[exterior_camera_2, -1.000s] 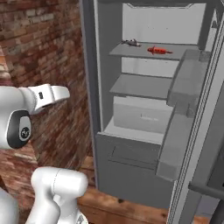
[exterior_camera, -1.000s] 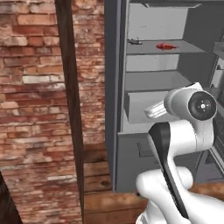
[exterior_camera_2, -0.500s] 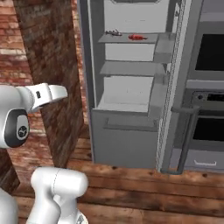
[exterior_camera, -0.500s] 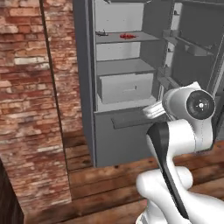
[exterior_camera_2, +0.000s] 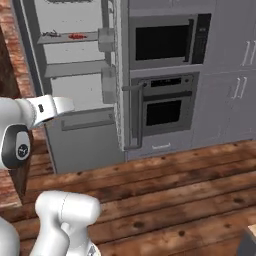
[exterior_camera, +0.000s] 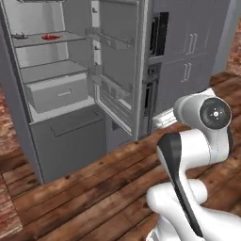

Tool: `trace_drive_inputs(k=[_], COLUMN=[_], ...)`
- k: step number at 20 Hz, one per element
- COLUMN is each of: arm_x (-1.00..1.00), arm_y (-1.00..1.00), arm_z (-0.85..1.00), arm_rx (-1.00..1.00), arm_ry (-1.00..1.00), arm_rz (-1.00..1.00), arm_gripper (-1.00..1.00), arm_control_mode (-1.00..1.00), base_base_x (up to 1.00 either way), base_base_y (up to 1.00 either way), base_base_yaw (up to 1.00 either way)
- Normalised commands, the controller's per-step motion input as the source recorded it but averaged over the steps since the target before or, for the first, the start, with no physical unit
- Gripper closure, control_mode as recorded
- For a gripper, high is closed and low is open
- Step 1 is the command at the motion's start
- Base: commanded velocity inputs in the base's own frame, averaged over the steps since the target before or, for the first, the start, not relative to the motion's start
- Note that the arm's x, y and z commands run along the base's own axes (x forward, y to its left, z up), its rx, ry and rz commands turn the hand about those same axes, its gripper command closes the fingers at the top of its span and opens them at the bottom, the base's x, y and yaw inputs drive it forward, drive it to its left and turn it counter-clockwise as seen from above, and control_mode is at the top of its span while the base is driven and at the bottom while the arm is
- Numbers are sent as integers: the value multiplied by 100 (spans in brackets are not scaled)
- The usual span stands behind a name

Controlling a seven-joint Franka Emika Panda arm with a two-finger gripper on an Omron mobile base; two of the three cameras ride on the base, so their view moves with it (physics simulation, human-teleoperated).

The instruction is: Place the fish on the counter behind the older fish on the same shelf of the fridge to maintain FIFO order. Close the fridge door when finished.

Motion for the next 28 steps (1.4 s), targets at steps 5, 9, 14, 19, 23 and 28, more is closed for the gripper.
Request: trace_drive_inputs(k=[5,9,14,19,23,28], arm_x=[0,0,0,0,0,0], arm_y=[0,0,0,0,0,0], arm_z=[0,0,0,0,0,0], arm_rx=[0,0,0,0,0,0], arm_ry=[0,0,0,0,0,0], arm_rz=[0,0,0,0,0,0], arm_gripper=[-100,-100,-100,-100,-100,-100], arm_control_mode=[100,100,100,100,100,100], base_base_x=[8,46,64,35,14,57], base_base_y=[-86,-81,-43,10,17,22], base_base_yaw=[-57,-50,-45,-52,-55,-45])
